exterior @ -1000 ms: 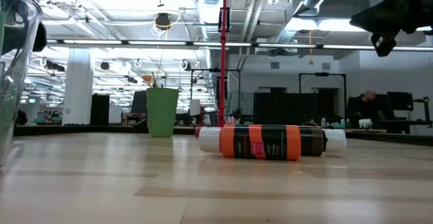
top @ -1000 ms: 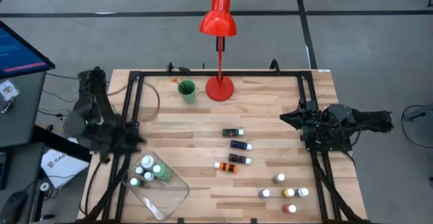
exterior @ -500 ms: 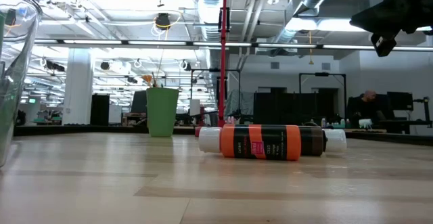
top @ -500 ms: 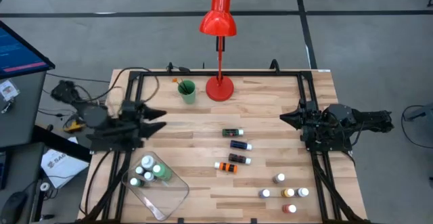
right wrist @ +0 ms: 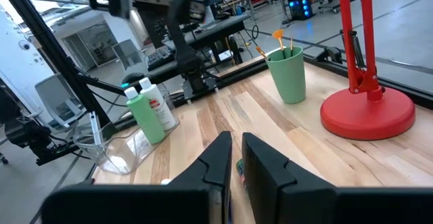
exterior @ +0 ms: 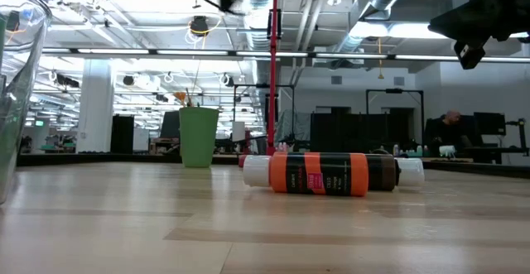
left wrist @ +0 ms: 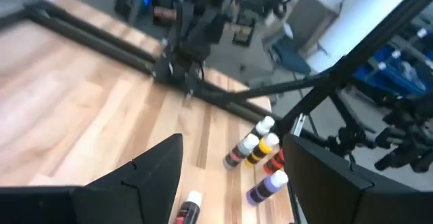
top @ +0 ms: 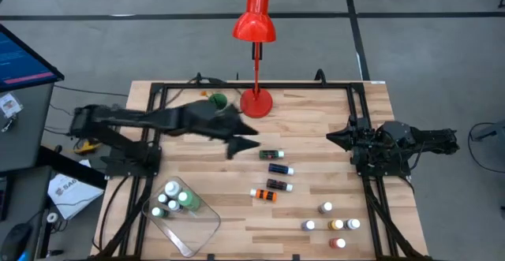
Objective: Pick & Place Paint Supplies
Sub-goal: Put the green coloring bottle into the transparent bin
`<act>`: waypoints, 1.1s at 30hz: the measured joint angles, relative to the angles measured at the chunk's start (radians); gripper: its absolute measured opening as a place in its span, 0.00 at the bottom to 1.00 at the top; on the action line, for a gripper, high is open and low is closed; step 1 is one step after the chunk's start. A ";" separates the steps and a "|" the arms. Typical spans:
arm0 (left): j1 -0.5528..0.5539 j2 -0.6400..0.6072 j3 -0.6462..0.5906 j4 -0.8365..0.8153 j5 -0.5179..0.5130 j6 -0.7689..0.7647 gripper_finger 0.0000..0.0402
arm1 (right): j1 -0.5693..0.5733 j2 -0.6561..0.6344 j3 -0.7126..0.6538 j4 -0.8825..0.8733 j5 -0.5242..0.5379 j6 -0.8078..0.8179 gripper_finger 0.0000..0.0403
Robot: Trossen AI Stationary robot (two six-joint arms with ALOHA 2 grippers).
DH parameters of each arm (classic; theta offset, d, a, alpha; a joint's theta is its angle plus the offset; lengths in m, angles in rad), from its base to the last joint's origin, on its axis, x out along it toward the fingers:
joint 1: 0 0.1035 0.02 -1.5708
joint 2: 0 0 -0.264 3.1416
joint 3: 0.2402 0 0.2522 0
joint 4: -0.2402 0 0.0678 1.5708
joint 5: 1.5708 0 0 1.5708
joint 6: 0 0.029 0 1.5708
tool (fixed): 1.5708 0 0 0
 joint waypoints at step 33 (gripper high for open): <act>0.063 0.711 0.262 0.004 0.013 0.365 0.61 | 0.000 0.000 0.000 0.000 0.000 0.000 0.08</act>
